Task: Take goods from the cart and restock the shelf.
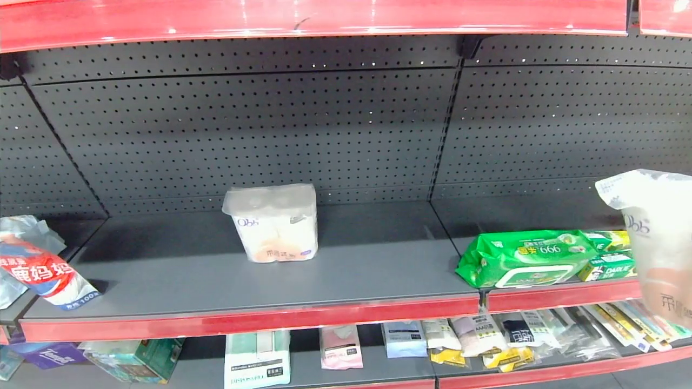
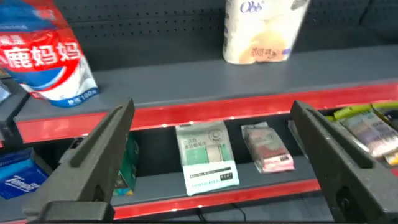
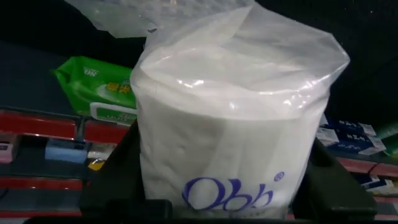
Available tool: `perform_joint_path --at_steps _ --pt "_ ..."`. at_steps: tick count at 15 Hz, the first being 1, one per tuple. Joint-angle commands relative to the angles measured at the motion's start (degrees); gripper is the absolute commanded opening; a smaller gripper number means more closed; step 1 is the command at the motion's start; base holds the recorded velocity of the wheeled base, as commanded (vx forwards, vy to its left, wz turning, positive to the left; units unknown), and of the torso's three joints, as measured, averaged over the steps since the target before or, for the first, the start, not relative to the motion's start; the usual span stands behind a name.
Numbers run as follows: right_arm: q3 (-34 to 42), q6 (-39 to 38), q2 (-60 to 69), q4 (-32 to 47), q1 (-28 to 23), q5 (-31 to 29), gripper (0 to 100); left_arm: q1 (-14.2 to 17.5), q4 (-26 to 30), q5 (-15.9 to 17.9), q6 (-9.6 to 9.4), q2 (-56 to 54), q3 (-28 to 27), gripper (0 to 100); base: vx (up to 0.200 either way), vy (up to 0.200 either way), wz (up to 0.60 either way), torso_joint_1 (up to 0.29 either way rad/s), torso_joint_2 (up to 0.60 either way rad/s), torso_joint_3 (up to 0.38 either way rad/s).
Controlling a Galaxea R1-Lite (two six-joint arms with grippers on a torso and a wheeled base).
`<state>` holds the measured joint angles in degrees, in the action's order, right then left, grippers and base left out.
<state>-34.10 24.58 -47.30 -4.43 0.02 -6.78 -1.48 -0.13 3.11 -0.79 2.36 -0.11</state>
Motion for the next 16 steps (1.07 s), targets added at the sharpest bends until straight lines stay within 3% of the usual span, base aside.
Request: perform_joint_path --at_steps 1,2,3,5,7,8,10,11,12,15,16 --pt "1.0 -0.9 5.1 -0.1 0.1 1.4 0 -1.4 -0.3 -0.1 -0.44 4.6 -3.3 100 0.0 0.0 0.0 0.0 0.0 0.0" --pt "1.5 -1.2 7.1 0.0 0.3 1.4 0 -0.9 -0.5 -2.3 4.31 20.5 -16.0 100 0.0 0.0 0.0 0.0 0.0 0.0" --pt "2.3 -1.3 8.5 0.2 -0.1 1.2 0 -0.9 -0.7 -4.7 8.7 29.0 -20.9 100 0.0 0.0 0.0 0.0 0.0 0.0" --pt "3.3 -3.7 10.3 0.0 -0.1 1.0 0 -0.8 -6.0 -6.2 7.38 40.9 -21.7 100 0.0 0.0 0.0 0.0 0.0 0.0" --pt "3.2 -5.2 10.6 0.1 -1.3 0.5 0 0.8 -11.1 -5.4 6.24 49.3 -21.2 100 0.0 0.0 0.0 0.0 0.0 0.0" --pt "4.0 -7.2 10.6 0.2 -2.1 0.4 0 1.4 -14.3 -4.4 3.08 54.4 -21.5 100 0.0 0.0 0.0 0.0 0.0 0.0" --pt "5.0 -7.3 10.7 0.2 -3.3 0.0 0 5.6 -22.1 3.0 -2.81 64.6 -23.1 100 0.0 0.0 0.0 0.0 0.0 0.0" --pt "4.8 -6.9 10.8 0.6 -3.4 -0.3 0 9.1 -26.8 10.0 -8.79 72.3 -25.3 100 0.0 0.0 0.0 0.0 0.0 0.0" --pt "4.9 -6.9 10.6 0.6 -3.6 -0.3 0 11.0 -28.9 14.3 -12.3 78.1 -27.8 100 0.0 0.0 0.0 0.0 0.0 0.0" --pt "5.4 -6.4 10.2 0.7 -3.7 -0.2 0 11.4 -30.2 24.9 -15.47 88.5 -35.6 100 0.0 0.0 0.0 0.0 0.0 0.0" --pt "5.4 -5.6 9.8 0.7 -3.8 -0.3 0 11.5 -30.3 29.6 -18.37 93.4 -38.1 100 0.0 0.0 0.0 0.0 0.0 0.0"
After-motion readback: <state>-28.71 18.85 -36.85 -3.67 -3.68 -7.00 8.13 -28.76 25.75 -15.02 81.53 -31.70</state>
